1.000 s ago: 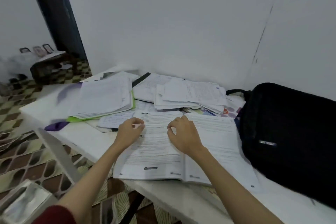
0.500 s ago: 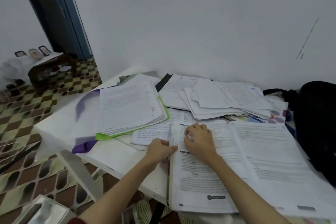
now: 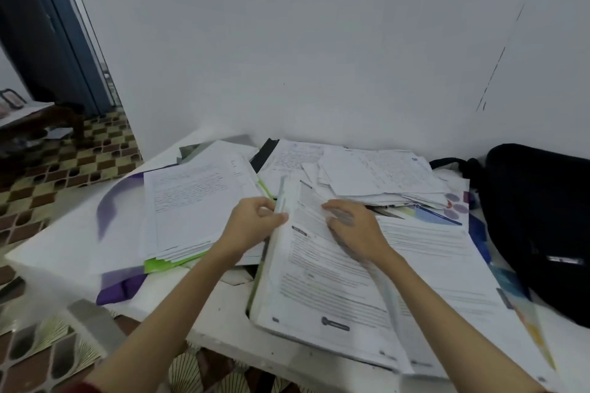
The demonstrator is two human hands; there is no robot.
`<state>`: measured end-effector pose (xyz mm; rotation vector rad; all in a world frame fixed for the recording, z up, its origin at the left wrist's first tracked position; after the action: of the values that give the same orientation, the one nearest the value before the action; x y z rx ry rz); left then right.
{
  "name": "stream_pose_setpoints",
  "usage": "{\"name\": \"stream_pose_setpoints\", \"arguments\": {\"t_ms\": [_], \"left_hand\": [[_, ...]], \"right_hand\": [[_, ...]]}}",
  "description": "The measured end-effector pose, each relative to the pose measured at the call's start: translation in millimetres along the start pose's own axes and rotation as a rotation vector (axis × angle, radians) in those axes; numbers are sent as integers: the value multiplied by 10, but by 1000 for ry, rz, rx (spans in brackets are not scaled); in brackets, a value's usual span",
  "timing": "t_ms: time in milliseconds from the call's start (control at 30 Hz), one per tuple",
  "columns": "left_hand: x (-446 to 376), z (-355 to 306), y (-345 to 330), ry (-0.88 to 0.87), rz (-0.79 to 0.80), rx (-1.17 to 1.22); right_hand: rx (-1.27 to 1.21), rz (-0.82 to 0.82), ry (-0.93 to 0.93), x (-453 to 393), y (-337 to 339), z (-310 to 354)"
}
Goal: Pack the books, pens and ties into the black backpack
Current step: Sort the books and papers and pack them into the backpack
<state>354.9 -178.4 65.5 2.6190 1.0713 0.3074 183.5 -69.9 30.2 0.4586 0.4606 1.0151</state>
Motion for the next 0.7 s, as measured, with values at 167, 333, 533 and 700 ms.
{"name": "stream_pose_setpoints", "arguments": {"t_ms": [167, 333, 533, 700], "left_hand": [[-95, -566, -221, -162, 34, 72], [-66, -810, -1089, -49, 532, 228], [-123, -491, -1814, -111, 721, -428], [-265, -49, -1817, -64, 404, -709]], "right_hand": [[-135, -138, -97, 58, 345, -10], [-574, -197, -372, 277, 856, -183], [-782, -150, -484, 745, 1577, -465], [-516, -220, -663, 1118, 1615, -972]]}}
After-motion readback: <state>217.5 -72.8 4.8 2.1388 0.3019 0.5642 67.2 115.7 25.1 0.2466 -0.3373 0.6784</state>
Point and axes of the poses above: each hand's wrist, its own x-axis away from the middle knuckle, its own y-axis out of the back of the hand, z = x × y, the point moved 4 cm from there along -x, towards the middle knuckle, and after that the axes turned 6 degrees about z, right-handed, at the moved point
